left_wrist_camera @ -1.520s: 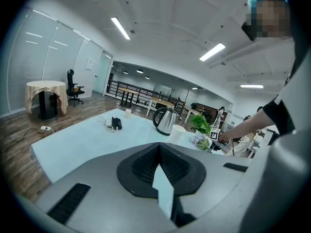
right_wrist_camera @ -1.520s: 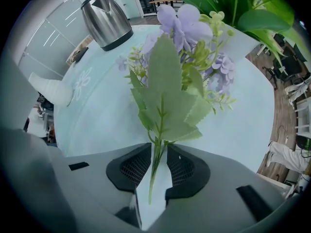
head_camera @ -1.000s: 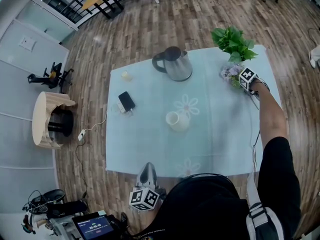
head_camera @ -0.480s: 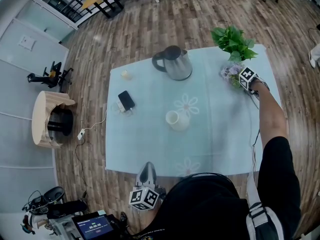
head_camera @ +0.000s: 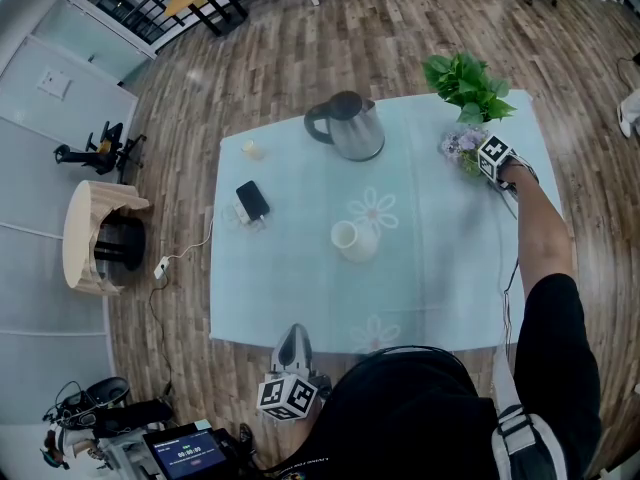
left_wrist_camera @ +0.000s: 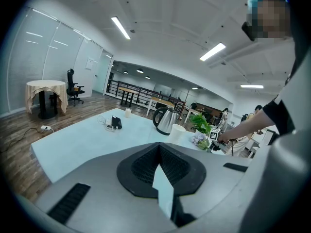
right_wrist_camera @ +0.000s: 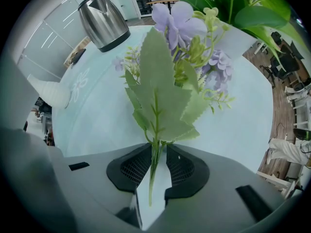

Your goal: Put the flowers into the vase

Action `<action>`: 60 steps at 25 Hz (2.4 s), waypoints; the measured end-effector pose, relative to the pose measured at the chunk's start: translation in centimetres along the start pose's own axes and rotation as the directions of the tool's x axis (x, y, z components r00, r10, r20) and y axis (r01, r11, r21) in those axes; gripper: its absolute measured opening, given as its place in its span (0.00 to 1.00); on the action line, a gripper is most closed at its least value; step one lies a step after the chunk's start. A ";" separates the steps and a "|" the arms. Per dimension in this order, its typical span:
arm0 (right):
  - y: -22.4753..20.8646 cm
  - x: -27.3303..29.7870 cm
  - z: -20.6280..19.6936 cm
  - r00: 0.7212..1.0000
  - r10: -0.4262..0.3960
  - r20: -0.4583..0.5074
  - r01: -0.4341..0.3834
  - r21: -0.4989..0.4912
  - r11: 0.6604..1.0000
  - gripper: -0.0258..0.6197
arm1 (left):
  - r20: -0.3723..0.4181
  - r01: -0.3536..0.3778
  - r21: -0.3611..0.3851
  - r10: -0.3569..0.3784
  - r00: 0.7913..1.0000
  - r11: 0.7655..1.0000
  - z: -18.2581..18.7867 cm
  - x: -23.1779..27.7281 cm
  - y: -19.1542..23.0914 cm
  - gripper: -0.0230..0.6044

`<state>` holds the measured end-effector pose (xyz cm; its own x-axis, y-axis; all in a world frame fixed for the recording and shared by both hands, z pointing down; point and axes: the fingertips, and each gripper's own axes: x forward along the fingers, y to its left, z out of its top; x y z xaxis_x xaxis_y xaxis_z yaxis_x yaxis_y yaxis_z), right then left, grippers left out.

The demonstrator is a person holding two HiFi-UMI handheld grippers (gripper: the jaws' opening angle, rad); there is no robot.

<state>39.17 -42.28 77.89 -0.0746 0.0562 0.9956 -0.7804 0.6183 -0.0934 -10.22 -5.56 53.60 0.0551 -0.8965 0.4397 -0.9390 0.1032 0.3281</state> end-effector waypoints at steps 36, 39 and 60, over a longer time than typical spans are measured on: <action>1.5 -0.5 1.2 0.998 0.039 0.049 -0.041 0.042 0.998 0.09 | 0.012 0.001 -0.026 -0.001 1.000 1.000 -0.2 -0.3 0.7 0.05; 2.1 -0.7 1.0 0.998 0.049 0.050 -0.051 0.043 0.998 0.09 | 0.017 0.005 -0.025 -0.004 1.000 1.000 -0.2 -0.6 0.7 0.05; 6.9 -4.1 0.7 0.984 0.055 0.169 -0.068 0.074 0.995 0.09 | 0.041 0.055 -0.047 -0.053 0.998 0.997 -1.0 -4.3 2.1 0.05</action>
<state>33.62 -38.78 73.18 -0.2214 -0.0432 0.9742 -0.8171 0.5535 -0.1611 -12.11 -1.04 53.22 0.0912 -0.9177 0.3867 -0.9175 0.0735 0.3908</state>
